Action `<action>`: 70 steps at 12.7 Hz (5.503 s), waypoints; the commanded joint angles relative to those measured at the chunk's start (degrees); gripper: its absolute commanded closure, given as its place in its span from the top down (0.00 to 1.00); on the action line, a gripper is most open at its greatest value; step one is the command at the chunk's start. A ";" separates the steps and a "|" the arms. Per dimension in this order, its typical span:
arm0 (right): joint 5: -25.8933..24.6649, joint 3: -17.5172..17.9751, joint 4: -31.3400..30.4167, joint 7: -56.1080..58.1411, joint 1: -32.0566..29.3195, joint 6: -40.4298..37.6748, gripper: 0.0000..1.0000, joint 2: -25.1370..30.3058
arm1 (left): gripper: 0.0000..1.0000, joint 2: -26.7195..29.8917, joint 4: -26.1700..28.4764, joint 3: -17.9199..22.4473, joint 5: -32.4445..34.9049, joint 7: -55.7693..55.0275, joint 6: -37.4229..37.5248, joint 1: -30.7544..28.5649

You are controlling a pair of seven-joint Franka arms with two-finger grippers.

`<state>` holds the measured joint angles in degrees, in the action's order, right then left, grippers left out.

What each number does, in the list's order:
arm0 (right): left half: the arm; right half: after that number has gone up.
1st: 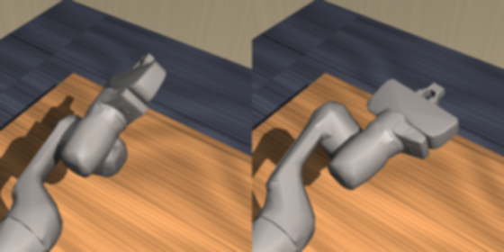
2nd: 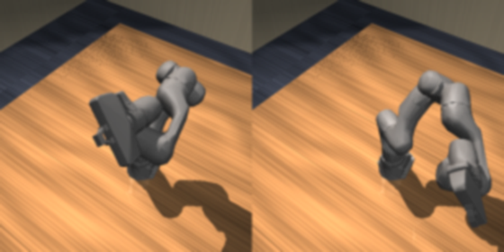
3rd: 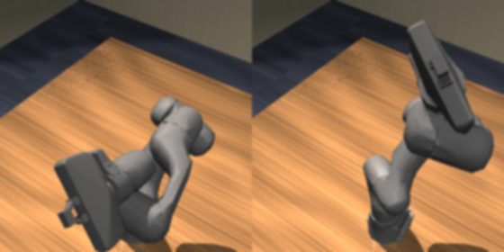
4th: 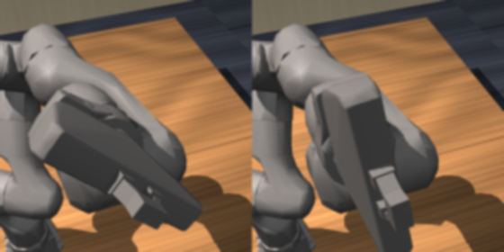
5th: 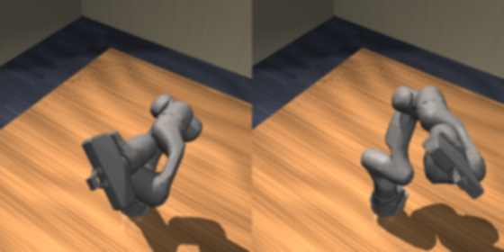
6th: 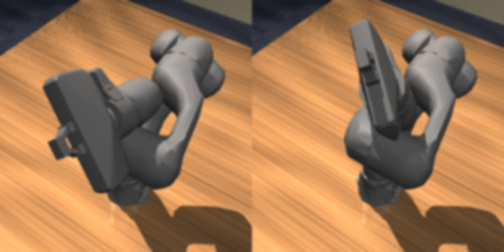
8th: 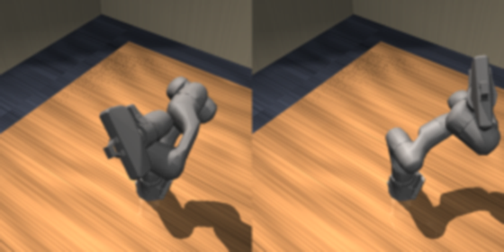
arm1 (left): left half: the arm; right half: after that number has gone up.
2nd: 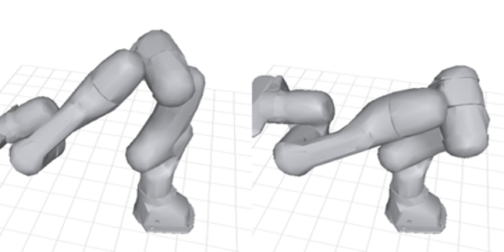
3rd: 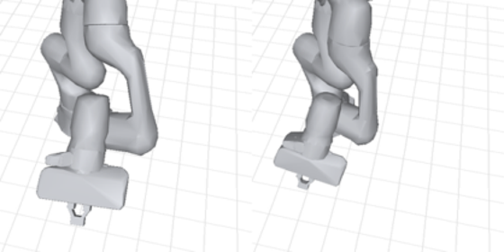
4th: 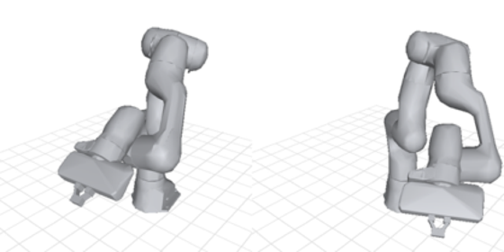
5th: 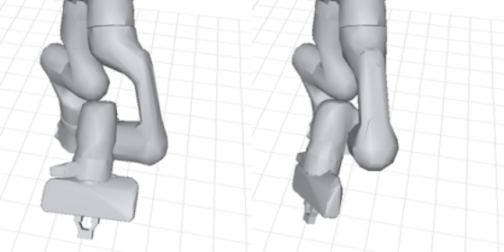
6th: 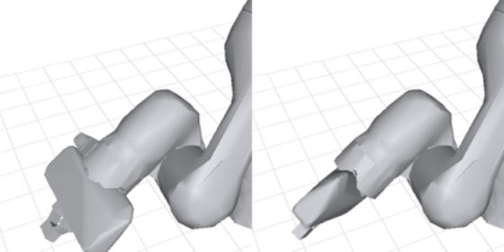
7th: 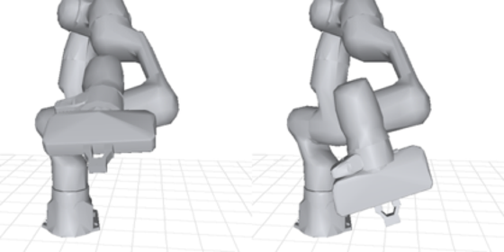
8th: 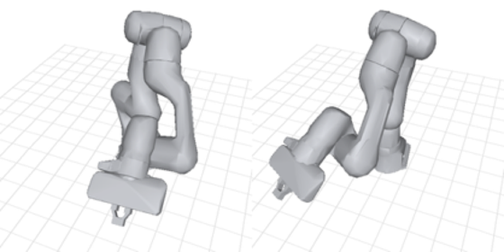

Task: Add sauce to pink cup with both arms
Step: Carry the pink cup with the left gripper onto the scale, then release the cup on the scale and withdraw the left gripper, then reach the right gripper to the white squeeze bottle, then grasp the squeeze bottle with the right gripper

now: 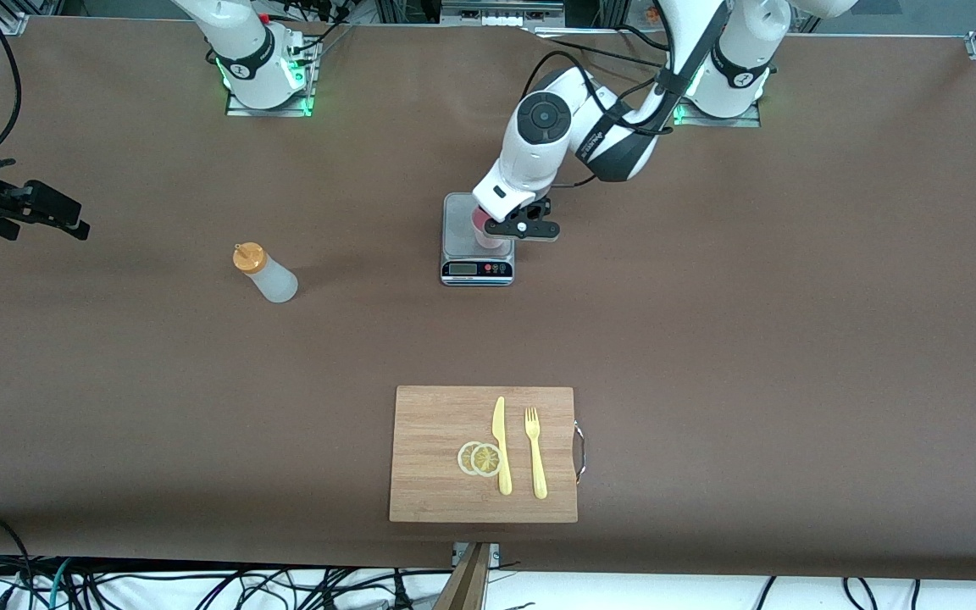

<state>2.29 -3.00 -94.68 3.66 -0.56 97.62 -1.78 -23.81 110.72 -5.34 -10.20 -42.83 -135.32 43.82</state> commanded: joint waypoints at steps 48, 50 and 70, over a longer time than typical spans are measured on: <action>61.69 -12.91 -7.01 148.91 -5.33 -22.12 1.00 -43.30 | 1.00 12.74 -29.68 1.56 8.97 41.07 51.47 -45.49; 62.92 -11.86 -7.36 149.62 -4.98 -22.12 1.00 -44.53 | 1.00 12.74 -29.68 1.56 8.88 41.07 51.47 -45.75; 62.40 -8.86 -7.45 125.29 7.57 -16.34 0.09 -34.54 | 1.00 12.30 -29.68 1.56 8.44 41.07 51.47 -45.67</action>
<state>64.72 -11.34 -100.78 133.03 3.55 78.23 -41.29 -10.58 82.99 -3.32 -2.70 -2.95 -84.97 -1.56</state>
